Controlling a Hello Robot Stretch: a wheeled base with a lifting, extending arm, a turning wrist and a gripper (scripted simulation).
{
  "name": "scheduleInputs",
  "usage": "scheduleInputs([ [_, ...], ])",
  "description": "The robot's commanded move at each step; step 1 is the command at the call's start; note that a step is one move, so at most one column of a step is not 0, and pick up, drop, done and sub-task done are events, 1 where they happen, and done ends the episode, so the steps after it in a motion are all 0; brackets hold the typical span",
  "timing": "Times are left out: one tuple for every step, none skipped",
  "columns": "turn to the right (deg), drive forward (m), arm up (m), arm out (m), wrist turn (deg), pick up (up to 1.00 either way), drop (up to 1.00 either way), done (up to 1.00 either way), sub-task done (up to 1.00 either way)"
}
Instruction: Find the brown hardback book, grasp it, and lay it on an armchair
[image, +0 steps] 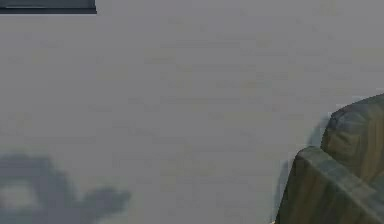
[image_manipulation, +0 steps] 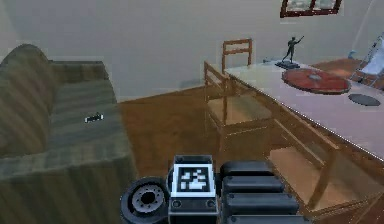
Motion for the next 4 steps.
scheduleInputs([
  [45.0,0.00,0.00,0.00,0.0,0.00,0.00,0.00,0.00],
  [9.0,0.00,0.00,0.00,0.0,0.00,0.00,0.00,0.00],
  [-45.0,0.00,0.00,0.00,0.0,0.00,0.00,0.00,0.00],
  [-45.0,0.00,0.00,0.00,0.0,0.00,0.00,0.00,0.00],
])
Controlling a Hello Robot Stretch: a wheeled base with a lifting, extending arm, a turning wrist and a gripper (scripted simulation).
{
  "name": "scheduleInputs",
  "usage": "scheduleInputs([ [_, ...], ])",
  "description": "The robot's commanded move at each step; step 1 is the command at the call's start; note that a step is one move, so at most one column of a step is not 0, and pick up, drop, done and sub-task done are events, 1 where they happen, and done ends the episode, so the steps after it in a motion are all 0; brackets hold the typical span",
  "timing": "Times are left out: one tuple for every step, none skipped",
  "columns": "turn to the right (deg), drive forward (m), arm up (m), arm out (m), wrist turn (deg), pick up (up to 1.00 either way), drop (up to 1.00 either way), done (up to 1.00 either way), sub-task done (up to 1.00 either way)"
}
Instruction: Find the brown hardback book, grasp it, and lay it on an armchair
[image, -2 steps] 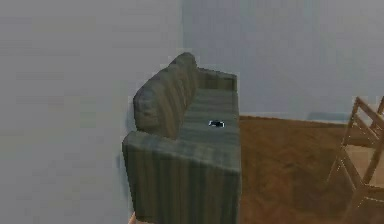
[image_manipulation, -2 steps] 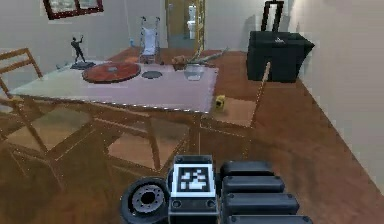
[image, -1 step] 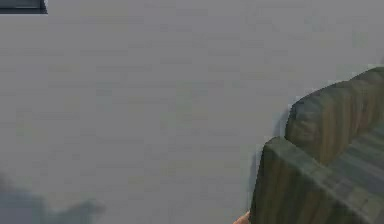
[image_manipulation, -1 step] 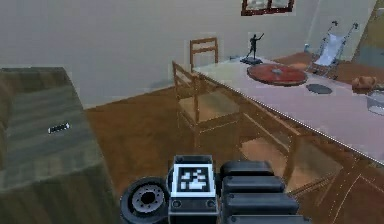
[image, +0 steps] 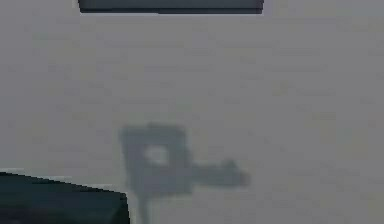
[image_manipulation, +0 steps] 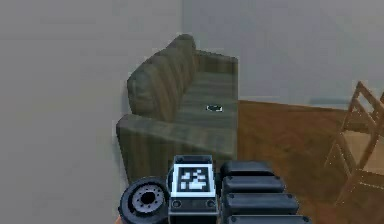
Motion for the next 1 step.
scheduleInputs([
  [-45.0,0.00,0.00,0.00,0.0,0.00,0.00,0.00,0.00],
])
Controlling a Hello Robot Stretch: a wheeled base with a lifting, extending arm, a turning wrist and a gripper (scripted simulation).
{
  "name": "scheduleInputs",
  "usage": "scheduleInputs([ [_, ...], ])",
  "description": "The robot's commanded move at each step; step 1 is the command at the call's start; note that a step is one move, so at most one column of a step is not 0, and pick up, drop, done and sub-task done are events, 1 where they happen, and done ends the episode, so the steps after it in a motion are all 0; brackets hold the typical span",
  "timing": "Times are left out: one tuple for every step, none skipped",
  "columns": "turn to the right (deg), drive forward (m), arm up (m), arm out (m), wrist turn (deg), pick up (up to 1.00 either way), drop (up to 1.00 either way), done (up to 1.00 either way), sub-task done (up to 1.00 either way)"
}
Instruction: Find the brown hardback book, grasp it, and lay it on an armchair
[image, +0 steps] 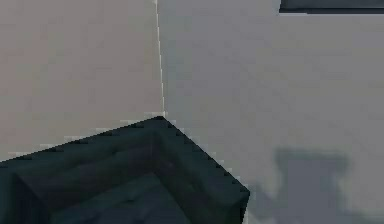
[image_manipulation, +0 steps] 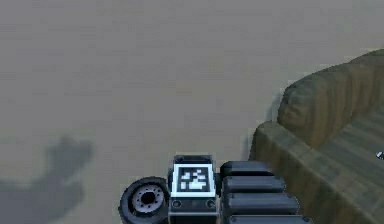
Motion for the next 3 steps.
scheduleInputs([
  [-6.0,0.00,0.00,0.00,0.0,0.00,0.00,0.00,0.00],
  [0.0,0.10,0.00,0.00,0.0,0.00,0.00,0.00,0.00],
  [45.0,0.00,0.00,0.00,0.0,0.00,0.00,0.00,0.00],
])
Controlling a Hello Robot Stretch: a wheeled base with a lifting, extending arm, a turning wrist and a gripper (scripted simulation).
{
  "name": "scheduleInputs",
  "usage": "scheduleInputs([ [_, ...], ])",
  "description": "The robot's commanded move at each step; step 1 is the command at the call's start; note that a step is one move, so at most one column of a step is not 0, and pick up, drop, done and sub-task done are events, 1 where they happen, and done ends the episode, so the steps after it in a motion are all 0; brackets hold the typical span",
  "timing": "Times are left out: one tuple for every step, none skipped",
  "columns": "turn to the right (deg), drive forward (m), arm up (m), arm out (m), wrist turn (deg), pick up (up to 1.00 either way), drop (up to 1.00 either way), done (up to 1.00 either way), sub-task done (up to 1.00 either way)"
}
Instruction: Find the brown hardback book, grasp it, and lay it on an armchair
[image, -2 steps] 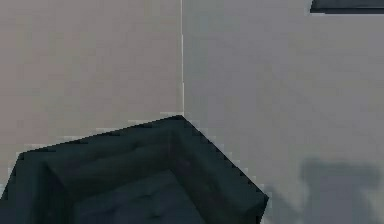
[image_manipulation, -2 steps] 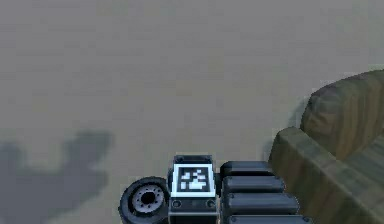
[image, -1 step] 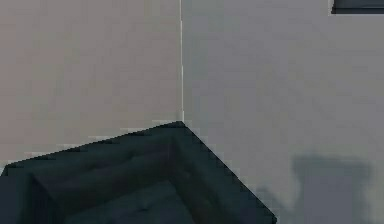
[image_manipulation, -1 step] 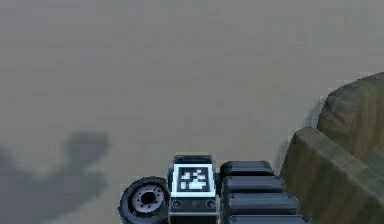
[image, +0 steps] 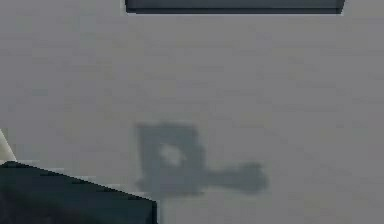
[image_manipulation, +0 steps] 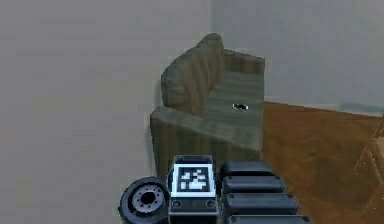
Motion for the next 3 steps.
scheduleInputs([
  [45.0,0.00,0.00,0.00,0.0,0.00,0.00,0.00,0.00],
  [45.0,0.00,0.00,0.00,0.0,0.00,0.00,0.00,0.00],
  [-45.0,0.00,0.00,0.00,0.0,0.00,0.00,0.00,0.00],
])
